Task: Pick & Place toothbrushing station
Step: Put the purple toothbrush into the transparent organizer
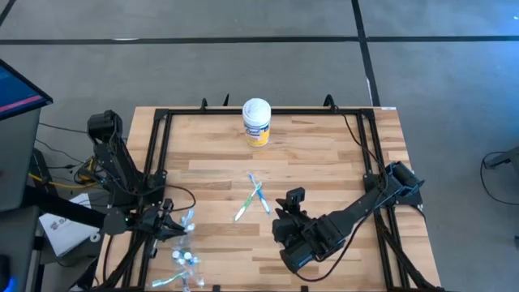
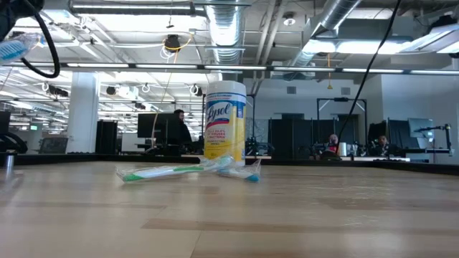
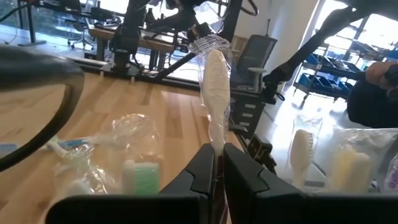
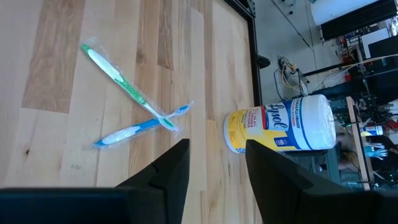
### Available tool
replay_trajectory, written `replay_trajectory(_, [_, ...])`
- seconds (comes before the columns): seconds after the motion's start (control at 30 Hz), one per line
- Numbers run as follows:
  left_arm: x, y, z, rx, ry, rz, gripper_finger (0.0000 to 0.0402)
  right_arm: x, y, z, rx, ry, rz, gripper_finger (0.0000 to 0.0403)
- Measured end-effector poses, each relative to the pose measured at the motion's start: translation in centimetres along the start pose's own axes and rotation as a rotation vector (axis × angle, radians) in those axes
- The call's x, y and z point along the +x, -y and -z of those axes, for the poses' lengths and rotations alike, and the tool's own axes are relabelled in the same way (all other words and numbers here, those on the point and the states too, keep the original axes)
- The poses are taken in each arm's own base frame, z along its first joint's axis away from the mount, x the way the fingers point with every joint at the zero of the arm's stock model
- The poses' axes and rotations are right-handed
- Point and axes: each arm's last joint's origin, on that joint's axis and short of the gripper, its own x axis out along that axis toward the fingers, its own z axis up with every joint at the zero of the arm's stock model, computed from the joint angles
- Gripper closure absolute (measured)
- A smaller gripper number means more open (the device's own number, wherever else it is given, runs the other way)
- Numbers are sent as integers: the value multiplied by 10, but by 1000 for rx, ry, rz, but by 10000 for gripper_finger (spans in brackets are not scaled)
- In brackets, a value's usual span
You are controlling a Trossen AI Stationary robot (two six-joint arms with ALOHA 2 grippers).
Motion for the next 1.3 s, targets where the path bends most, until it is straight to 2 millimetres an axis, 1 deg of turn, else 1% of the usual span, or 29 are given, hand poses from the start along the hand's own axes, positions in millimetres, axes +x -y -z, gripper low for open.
replay_trajectory(0.47, [0, -1, 6, 14, -15, 11, 390, 1, 1, 0, 3, -3, 2, 256])
replay_trajectory(0.63, [1, -1, 12, 12, -27, 6, 390, 1, 1, 0, 3, -3, 2, 256])
replay_trajectory(0.93, [3, -1, 28, -12, -47, -29, 389, 1, 1, 0, 3, -3, 2, 256])
replay_trajectory(1.3, [4, 1, 36, -12, -48, -36, 389, 1, 1, 0, 3, -3, 2, 256])
